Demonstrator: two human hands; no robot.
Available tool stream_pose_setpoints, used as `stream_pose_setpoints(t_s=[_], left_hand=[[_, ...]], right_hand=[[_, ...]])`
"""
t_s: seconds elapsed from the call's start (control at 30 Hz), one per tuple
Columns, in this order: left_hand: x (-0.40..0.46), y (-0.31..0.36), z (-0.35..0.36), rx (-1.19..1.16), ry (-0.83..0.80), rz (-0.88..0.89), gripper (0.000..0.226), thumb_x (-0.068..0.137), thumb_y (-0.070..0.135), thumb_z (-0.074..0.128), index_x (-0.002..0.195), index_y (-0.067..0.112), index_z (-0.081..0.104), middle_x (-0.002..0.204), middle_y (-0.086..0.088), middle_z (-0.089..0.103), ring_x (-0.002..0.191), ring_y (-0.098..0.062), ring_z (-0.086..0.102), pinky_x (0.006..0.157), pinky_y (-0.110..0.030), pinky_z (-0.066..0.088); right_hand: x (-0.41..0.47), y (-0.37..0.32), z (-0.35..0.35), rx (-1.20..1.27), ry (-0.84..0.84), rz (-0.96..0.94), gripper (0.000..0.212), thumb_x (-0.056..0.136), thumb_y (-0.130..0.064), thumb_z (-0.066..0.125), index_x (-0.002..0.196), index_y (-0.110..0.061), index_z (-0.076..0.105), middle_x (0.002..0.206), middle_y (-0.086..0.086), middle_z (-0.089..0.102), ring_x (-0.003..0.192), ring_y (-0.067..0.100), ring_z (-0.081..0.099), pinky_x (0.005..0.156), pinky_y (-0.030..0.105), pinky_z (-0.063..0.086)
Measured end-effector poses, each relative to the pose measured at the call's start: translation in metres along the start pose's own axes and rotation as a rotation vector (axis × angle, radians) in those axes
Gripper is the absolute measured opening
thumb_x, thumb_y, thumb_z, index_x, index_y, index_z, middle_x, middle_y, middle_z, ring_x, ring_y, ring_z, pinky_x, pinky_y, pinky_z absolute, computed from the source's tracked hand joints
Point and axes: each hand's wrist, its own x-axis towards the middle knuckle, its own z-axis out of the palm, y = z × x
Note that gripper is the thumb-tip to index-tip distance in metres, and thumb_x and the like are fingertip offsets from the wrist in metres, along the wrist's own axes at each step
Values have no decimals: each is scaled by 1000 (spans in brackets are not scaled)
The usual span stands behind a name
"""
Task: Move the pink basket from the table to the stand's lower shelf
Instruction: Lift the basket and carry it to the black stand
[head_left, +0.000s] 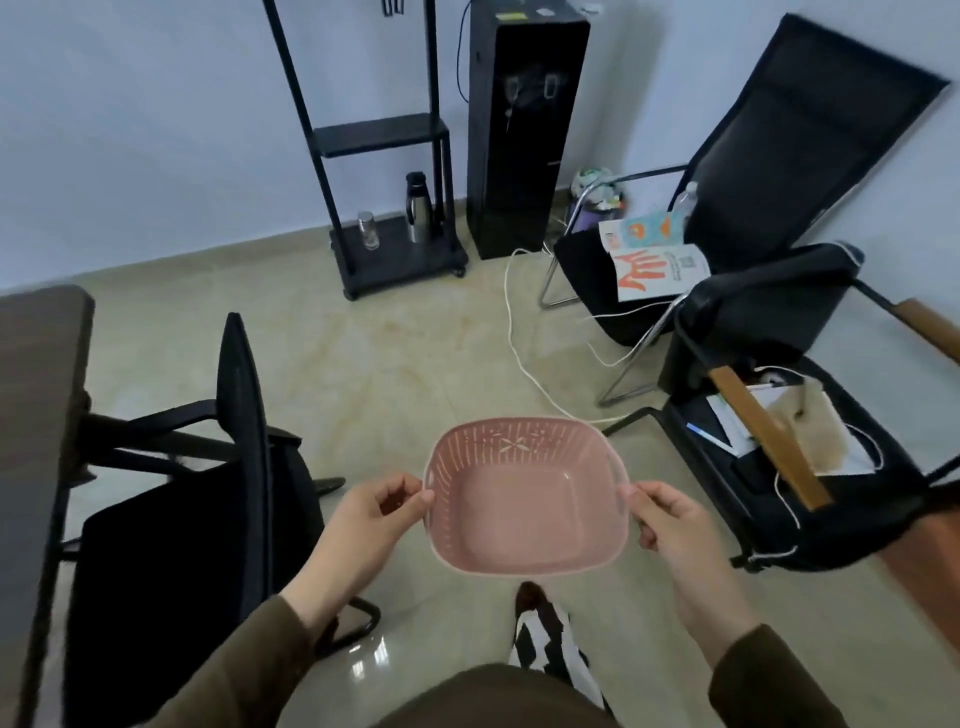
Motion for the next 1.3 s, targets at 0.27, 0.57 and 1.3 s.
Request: stream_pose_setpoints(t_s=[0.27, 0.57, 1.3], left_hand=[[105, 57, 26, -24, 141, -47, 24, 99, 25, 67, 76, 27, 73, 55, 15, 59, 52, 4, 49, 56, -12, 40], [234, 79, -3, -81, 283, -136, 23, 98, 29, 67, 77, 22, 72, 61, 8, 58, 57, -7, 48, 62, -31, 42], [603, 167, -128, -183, 343, -236, 22, 99, 14, 66, 84, -2, 71, 65, 1, 57, 65, -16, 48, 60, -21, 43]], right_hand=[[152, -74, -13, -43, -159, -83, 15, 97, -20, 66, 89, -18, 79, 55, -18, 61, 49, -3, 48, 61, 29, 40], [310, -132, 50, -82, -273, -84, 12, 95, -16, 69, 88, -16, 78, 50, -18, 60, 44, -3, 44, 49, 18, 37], [636, -323, 212, -113, -372, -73, 15, 95, -19, 68, 84, -16, 79, 52, -17, 57, 59, 10, 46, 63, 29, 39]])
